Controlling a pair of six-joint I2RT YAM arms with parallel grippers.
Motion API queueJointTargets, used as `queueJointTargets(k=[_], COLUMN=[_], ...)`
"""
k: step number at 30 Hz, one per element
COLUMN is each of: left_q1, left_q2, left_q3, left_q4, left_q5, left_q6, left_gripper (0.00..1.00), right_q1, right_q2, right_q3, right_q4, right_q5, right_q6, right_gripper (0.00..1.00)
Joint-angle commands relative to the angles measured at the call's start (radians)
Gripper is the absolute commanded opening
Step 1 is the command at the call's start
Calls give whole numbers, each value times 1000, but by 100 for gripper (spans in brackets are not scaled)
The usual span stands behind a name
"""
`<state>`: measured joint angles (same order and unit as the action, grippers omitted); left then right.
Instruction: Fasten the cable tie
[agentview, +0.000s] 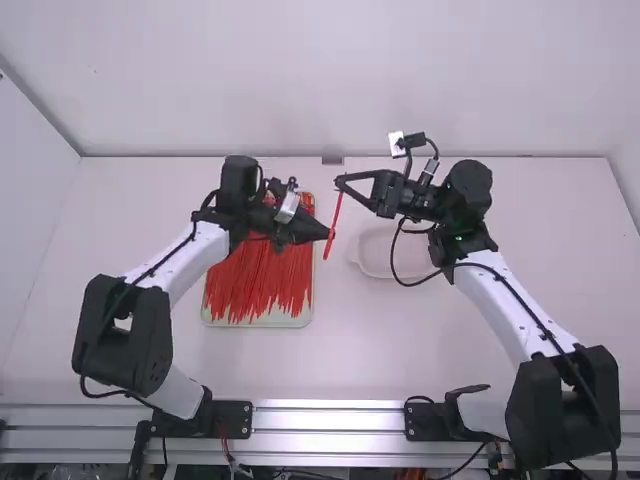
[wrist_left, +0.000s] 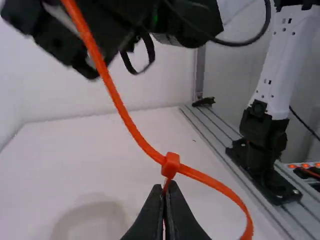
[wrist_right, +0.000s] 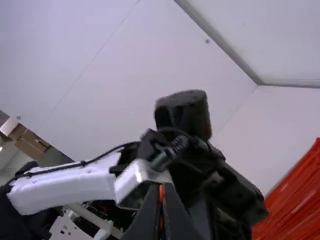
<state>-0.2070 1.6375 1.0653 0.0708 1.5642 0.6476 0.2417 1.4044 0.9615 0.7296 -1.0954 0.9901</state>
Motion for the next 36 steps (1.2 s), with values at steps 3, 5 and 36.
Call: queueJointTargets(k=[3, 5, 36], left_q1=[3, 3, -3], left_q2=[-5, -5, -43], left_q3=[-89, -111, -99], left_q4=[-7, -10, 32], left_q5=[6, 6, 6], left_q6=[-40, -62, -269], left_gripper=[2, 2, 2], right_q1=[-39, -45, -161], right_q2=[-18, -18, -18], right_q3=[21, 21, 20], right_q4=[27, 27, 97], right_q5=[24, 21, -45], right_q6=[35, 36, 53], right_gripper=[0, 0, 46])
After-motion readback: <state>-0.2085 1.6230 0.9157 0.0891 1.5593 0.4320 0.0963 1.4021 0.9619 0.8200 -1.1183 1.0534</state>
